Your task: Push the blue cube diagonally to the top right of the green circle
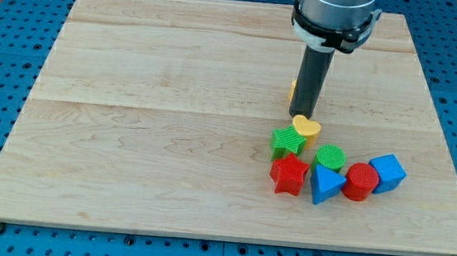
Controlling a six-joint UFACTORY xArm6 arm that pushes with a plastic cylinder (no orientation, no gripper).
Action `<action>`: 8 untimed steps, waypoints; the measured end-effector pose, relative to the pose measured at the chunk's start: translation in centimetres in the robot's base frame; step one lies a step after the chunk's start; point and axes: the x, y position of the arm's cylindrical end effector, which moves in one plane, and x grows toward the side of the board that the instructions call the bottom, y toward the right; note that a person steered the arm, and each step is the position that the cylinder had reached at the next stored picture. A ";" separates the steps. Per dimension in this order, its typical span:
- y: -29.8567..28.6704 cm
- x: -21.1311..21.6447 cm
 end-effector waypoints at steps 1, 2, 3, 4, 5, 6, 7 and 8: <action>-0.1 3.4; -0.1 2.9; 1.0 -2.9; 3.6 -1.2; 2.4 1.5; 0.7 4.1; 0.0 2.7; 0.0 3.2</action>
